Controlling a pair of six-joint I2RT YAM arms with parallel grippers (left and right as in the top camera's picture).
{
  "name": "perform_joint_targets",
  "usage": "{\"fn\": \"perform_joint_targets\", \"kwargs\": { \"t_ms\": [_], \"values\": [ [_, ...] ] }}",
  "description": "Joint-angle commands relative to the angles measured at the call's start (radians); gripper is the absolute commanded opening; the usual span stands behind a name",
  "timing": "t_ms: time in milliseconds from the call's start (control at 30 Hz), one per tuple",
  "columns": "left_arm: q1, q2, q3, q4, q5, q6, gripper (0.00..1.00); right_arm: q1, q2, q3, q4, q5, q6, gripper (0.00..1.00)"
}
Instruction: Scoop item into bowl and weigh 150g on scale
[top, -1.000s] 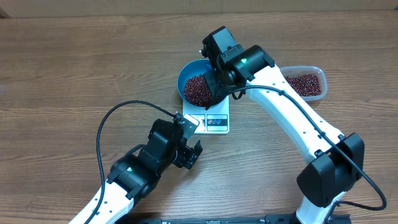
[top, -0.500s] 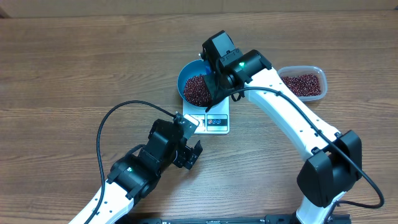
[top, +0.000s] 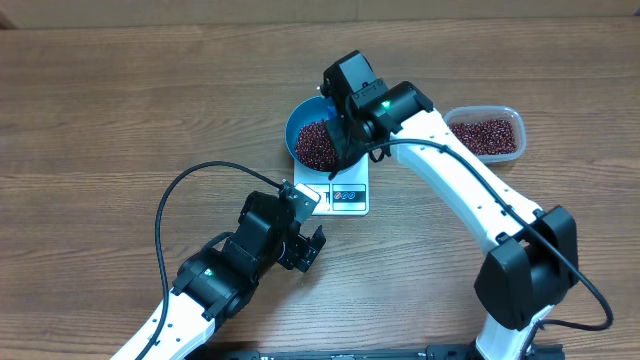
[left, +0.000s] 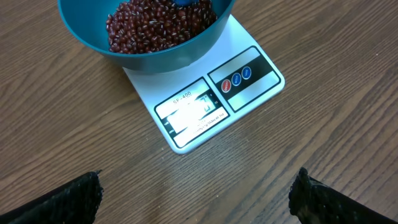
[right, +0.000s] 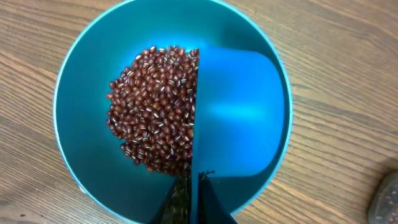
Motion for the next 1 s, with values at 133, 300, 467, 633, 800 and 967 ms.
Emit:
{"fn": "perform_joint_targets", "kwargs": {
  "t_ms": [133, 300, 467, 633, 800, 967],
  "values": [
    [0.004, 0.005, -0.007, 0.001, -0.009, -0.003, 0.99, -0.007, 0.018, 0.000, -0.004, -0.069, -0.005, 0.04],
    [0.004, 0.005, -0.007, 0.001, -0.009, -0.003, 1.00, -0.007, 0.018, 0.000, -0.028, -0.182, -0.007, 0.04],
    [0.004, 0.005, -0.007, 0.001, -0.009, -0.003, 1.00, -0.007, 0.018, 0.000, -0.051, -0.250, -0.007, 0.04],
    [0.004, 0.005, -0.007, 0.001, -0.009, -0.003, 1.00, -0.009, 0.018, 0.003, -0.052, -0.316, -0.006, 0.04],
    [0.004, 0.005, -0.007, 0.001, -0.009, -0.003, 0.99, -0.043, 0.018, 0.005, -0.046, -0.420, -0.006, 0.04],
    [0.004, 0.005, -0.007, 0.001, -0.009, -0.003, 1.00, -0.115, 0.016, 0.036, -0.040, -0.520, -0.007, 0.04]
  ]
}}
